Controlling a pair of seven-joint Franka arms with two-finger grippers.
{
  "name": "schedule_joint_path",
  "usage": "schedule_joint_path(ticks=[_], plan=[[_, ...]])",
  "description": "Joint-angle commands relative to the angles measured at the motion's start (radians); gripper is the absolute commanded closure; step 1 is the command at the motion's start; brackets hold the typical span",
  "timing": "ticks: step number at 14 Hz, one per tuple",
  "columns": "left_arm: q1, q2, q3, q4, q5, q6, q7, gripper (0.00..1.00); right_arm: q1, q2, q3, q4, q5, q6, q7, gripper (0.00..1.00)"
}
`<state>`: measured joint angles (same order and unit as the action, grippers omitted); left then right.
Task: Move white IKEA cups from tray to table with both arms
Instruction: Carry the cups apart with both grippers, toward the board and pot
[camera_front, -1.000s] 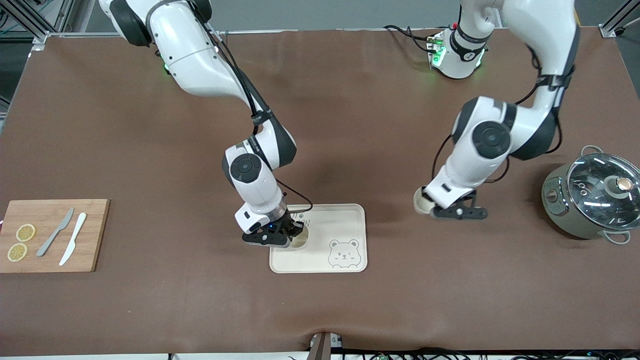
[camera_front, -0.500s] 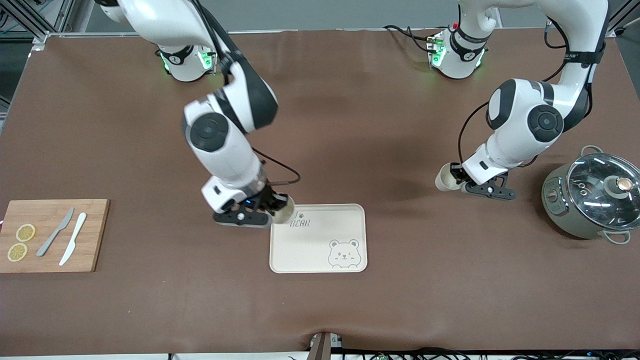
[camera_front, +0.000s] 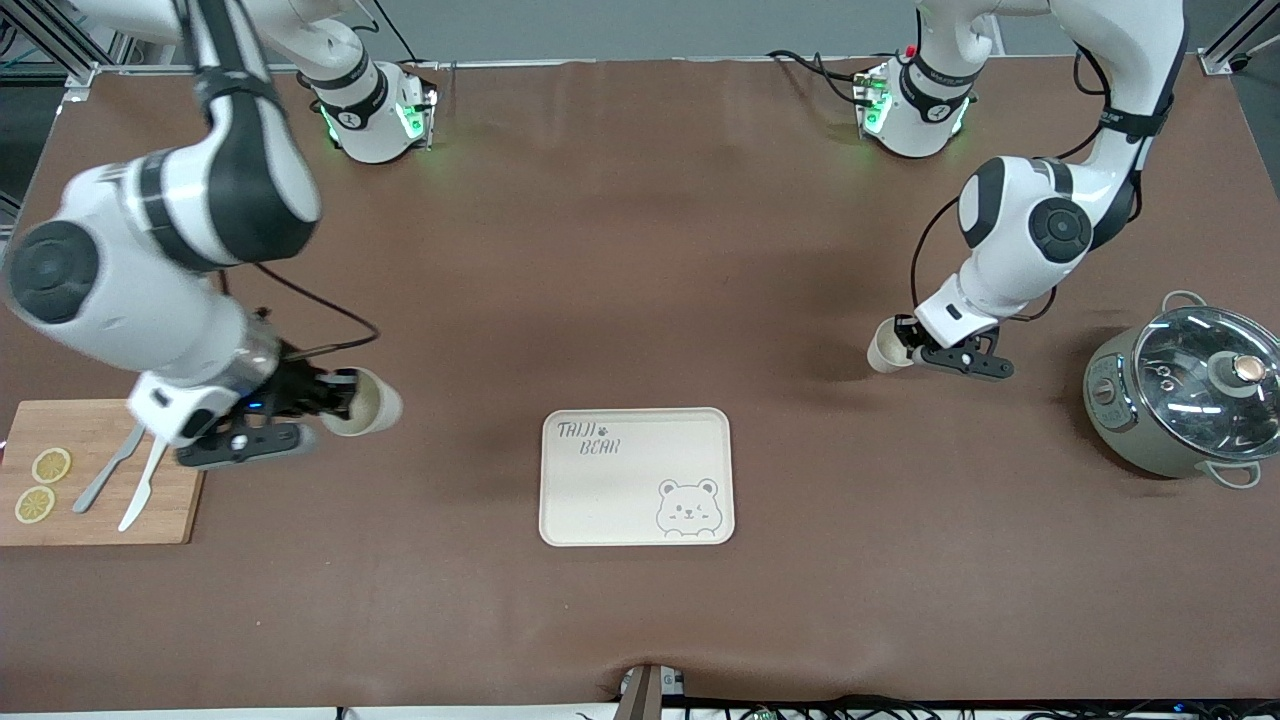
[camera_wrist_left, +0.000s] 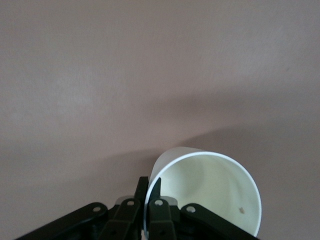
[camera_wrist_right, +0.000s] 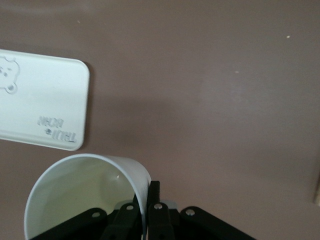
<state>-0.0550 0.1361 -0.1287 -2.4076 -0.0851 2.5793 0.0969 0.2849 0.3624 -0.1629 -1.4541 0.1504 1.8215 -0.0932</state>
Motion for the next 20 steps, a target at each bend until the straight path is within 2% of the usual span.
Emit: schedule_joint_path(ticks=[1,3,6,11,12,16,20], plan=[[0.037,-0.055,-0.017,-0.062,-0.051,0.021,0.044,1.00,-0.102,-0.020,0.023,-0.048,-0.002,0.012,-0.167,1.00],[0.038,-0.049,-0.016,-0.062,-0.114,0.021,0.093,1.00,-0.156,-0.013,0.023,-0.084,0.027,0.059,-0.255,1.00],[0.056,-0.039,-0.016,-0.062,-0.232,0.024,0.216,1.00,-0.181,-0.010,0.023,-0.236,0.034,0.249,-0.333,1.00],[0.055,-0.018,-0.016,-0.091,-0.252,0.111,0.283,1.00,-0.203,0.009,0.025,-0.393,0.037,0.494,-0.405,1.00],[0.057,-0.010,-0.016,-0.093,-0.252,0.120,0.293,1.00,-0.217,0.022,0.025,-0.409,0.053,0.530,-0.430,1.00],[0.057,0.011,-0.016,-0.090,-0.252,0.139,0.294,1.00,-0.253,0.090,0.025,-0.413,0.239,0.570,-0.616,1.00],[0.055,0.028,-0.016,-0.090,-0.252,0.166,0.294,1.00,-0.263,0.141,0.025,-0.413,0.285,0.637,-0.683,1.00]])
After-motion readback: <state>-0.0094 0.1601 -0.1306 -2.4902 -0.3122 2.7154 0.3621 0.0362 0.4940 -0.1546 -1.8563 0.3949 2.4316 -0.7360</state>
